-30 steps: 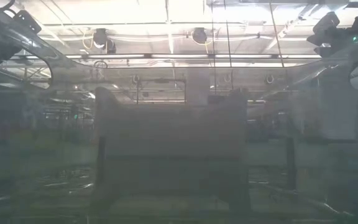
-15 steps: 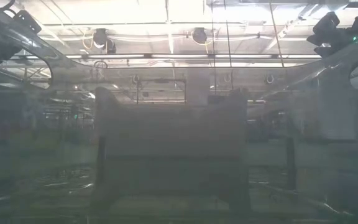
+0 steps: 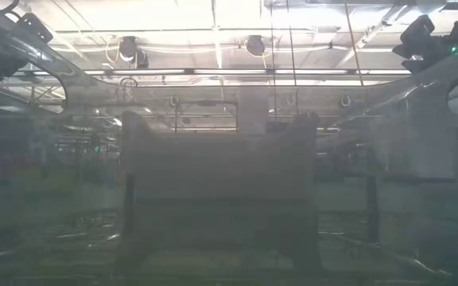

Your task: Sort & place blocks by color

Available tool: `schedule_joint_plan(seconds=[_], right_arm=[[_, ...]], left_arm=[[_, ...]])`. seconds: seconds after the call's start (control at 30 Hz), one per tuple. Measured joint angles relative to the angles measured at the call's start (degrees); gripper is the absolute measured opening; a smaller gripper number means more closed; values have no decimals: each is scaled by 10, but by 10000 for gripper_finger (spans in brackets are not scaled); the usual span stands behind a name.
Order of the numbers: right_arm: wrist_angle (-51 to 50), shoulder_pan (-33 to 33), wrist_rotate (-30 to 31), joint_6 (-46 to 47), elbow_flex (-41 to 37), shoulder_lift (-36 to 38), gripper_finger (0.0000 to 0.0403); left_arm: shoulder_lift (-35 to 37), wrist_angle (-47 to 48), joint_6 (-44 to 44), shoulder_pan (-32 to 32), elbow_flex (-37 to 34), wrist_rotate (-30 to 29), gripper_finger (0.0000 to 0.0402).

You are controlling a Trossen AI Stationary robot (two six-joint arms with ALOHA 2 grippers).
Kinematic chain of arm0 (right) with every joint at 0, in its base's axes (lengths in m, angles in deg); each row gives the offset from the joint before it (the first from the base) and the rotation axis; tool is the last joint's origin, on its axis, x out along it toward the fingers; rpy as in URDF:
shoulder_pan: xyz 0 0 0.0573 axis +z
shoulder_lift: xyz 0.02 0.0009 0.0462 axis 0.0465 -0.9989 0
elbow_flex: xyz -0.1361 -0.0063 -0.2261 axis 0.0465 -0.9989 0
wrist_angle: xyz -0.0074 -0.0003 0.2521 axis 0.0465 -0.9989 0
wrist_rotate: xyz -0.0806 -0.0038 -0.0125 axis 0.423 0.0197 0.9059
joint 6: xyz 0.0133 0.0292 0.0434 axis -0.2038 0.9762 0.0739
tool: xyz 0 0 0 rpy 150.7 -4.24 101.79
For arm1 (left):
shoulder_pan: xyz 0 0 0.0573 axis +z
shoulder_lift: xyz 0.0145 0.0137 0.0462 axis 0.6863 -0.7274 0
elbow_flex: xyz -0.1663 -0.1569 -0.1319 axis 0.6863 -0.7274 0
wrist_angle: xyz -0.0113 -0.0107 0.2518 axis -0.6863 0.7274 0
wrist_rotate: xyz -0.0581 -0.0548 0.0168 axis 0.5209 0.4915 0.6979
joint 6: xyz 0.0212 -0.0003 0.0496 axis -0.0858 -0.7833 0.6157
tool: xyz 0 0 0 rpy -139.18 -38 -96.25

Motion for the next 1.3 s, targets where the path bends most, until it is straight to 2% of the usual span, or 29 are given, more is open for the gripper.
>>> schedule_joint_plan(seconds=[0.3, 0.47, 0.7, 0.93, 1.2, 1.3], right_arm=[[2, 0, 0, 10, 0, 0, 208], [7, 0, 0, 98, 0, 0, 208], [11, 0, 0, 271, 0, 0, 208], [11, 0, 13, 309, 0, 0, 208], [-26, 1, -59, 310, 0, -3, 208], [-24, 1, -117, 297, 0, -3, 208]], left_arm=[[0, 0, 0, 0, 0, 0, 271], [0, 0, 0, 0, 0, 0, 271], [0, 0, 0, 0, 0, 0, 271], [0, 0, 0, 0, 0, 0, 271], [0, 0, 0, 0, 0, 0, 271], [0, 1, 0, 0, 0, 0, 271]])
